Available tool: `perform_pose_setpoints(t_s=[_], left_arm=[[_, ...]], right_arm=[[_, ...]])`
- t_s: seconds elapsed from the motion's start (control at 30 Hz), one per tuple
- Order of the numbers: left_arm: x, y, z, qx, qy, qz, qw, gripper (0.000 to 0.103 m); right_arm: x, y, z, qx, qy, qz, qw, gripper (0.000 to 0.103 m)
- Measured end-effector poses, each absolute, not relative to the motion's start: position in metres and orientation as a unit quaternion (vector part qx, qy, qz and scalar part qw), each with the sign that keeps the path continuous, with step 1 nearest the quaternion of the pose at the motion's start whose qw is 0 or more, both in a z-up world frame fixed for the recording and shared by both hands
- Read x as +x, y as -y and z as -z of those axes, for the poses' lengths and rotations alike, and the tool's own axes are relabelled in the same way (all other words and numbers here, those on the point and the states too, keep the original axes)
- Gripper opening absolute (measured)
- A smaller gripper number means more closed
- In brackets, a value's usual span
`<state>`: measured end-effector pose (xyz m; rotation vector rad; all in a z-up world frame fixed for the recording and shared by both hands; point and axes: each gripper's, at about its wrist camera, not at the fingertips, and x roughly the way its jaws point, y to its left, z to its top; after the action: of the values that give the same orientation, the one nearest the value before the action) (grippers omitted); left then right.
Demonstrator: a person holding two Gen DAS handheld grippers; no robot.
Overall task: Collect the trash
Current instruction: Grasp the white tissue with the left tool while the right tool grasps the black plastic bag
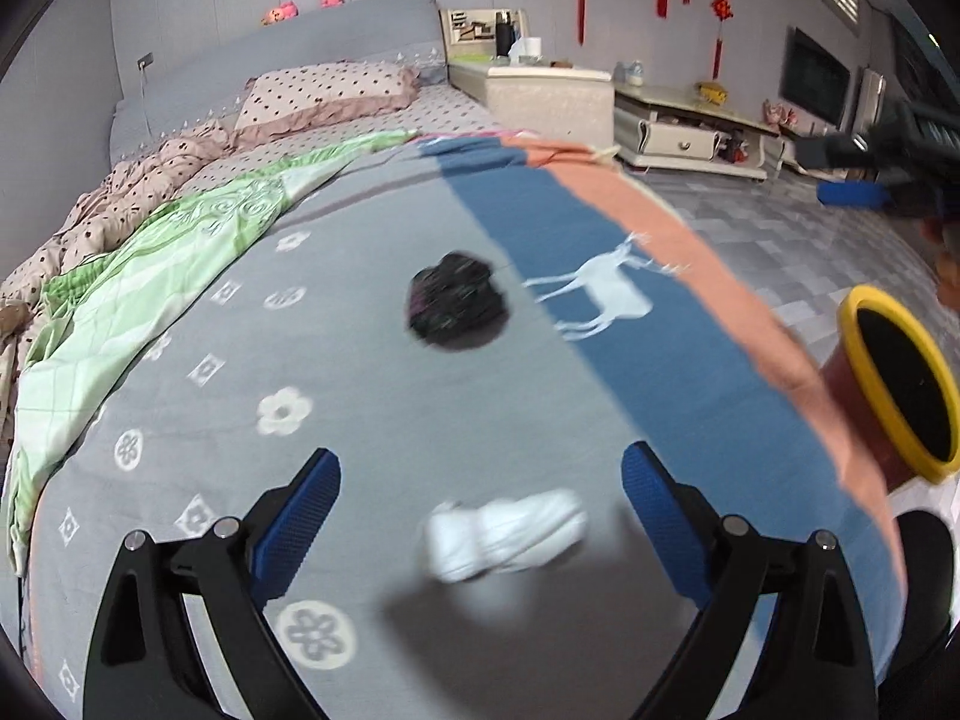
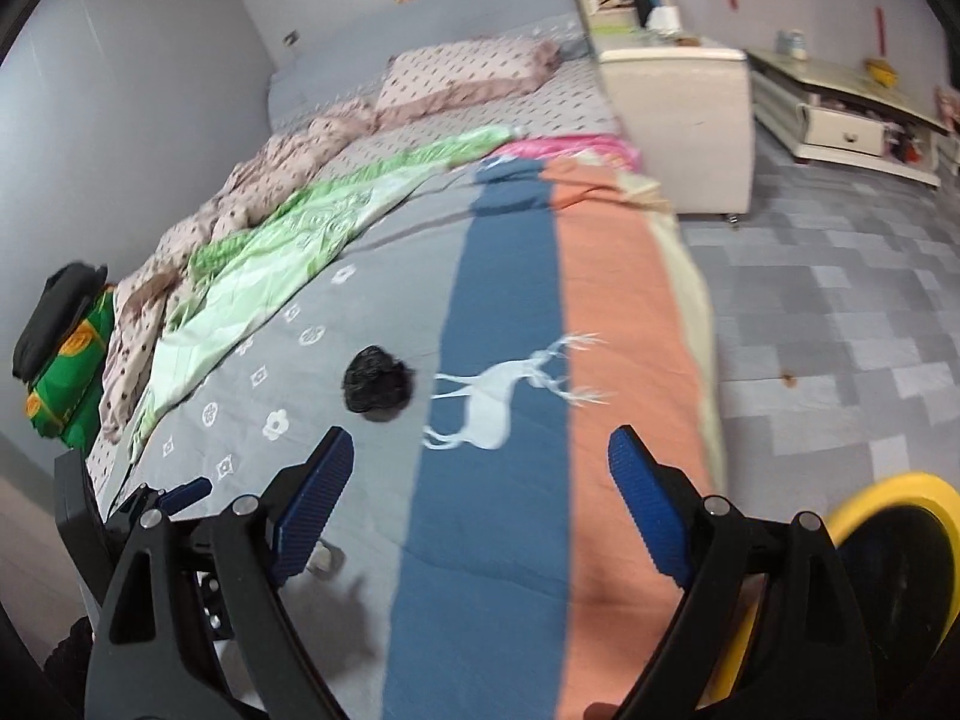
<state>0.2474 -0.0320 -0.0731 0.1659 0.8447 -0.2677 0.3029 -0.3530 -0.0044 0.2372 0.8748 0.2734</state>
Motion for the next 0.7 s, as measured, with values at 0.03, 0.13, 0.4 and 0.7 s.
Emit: perform_pose_setpoints(t_s=[0.03,0.13,0.4,0.7], left_arm=[[0.248,0.028,0.077,0.082,-0.411,0.129,0.899,0.091],[0.249,0.02,0.089,0.084,-0.419,0.137,0.894,0.091],[0.257,0.027,0.121,0.114,-0.437,0.179,0.874,0.091],[0.269,0.031,0.139,0.09,-0.443,0.229,0.862,0.089]], right_arm=[[0.311,0.343,0.008,0.111,-0.426,-0.135,0.888,0.083],[0.335,0.314,0.021,0.102,-0.442,-0.147,0.879,0.083],[0.387,0.26,0.064,0.1,-0.492,-0.189,0.844,0.083],[0.431,0.222,0.096,0.096,-0.502,-0.209,0.834,0.08]])
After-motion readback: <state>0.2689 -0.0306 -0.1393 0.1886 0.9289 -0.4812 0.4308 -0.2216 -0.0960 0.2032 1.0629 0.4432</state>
